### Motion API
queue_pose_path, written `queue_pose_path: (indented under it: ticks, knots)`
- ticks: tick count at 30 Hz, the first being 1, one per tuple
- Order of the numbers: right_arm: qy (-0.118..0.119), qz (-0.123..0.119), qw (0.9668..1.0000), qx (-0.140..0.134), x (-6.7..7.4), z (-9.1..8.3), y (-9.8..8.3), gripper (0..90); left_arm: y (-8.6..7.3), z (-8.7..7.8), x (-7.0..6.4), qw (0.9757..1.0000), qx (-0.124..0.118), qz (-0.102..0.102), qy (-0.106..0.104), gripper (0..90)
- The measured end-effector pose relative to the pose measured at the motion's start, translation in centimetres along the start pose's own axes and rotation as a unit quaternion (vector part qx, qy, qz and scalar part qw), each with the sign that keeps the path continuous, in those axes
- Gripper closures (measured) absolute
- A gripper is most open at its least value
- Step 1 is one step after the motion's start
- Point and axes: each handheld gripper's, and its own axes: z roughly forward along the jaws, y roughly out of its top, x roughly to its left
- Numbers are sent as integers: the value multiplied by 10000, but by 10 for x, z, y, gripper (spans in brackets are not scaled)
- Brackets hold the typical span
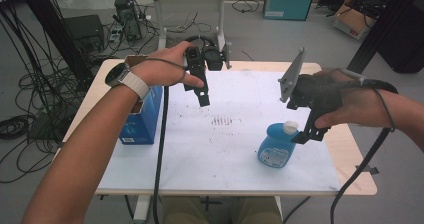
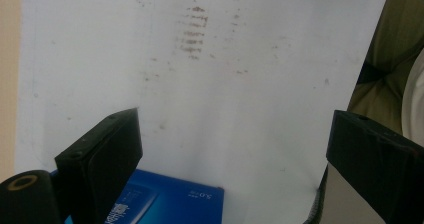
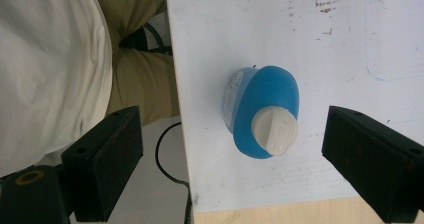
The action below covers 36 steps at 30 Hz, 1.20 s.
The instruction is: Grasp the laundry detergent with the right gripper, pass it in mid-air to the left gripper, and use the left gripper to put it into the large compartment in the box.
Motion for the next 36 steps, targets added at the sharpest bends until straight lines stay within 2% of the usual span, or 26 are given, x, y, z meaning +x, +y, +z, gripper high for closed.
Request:
queue_pose_path:
  ticks: [5, 13, 19, 25, 30, 32, 36]
  knots:
    - [-30, 31, 10000, -12, -1, -1, -3, 93, 1, 4, -1, 9999, -26, -76, -102, 80]
    - [-74, 89, 9999, -20, -1, -5, -8, 93, 3, 3, -4, 10000, 7, -8, -72, 78]
    - [-126, 125, 9998, -108, -1, -9, -13, 93, 2, 5, -5, 10000, -26, -64, -21, 77]
    - [-237, 304, 9991, -147, -1, -12, -23, 87, 2, 12, -8, 9999, -71, -83, -39, 75]
    - [-341, 490, 9981, -115, -4, -7, -32, 79, 4, 16, -9, 9999, -62, -53, -66, 75]
    - [-390, 570, 9975, -156, -5, -4, -37, 62, 5, 18, -10, 10000, -57, -11, -18, 75]
    - [-416, 741, 9961, -218, -7, 2, -45, 54, 6, 22, -11, 10000, -70, -3, -63, 76]
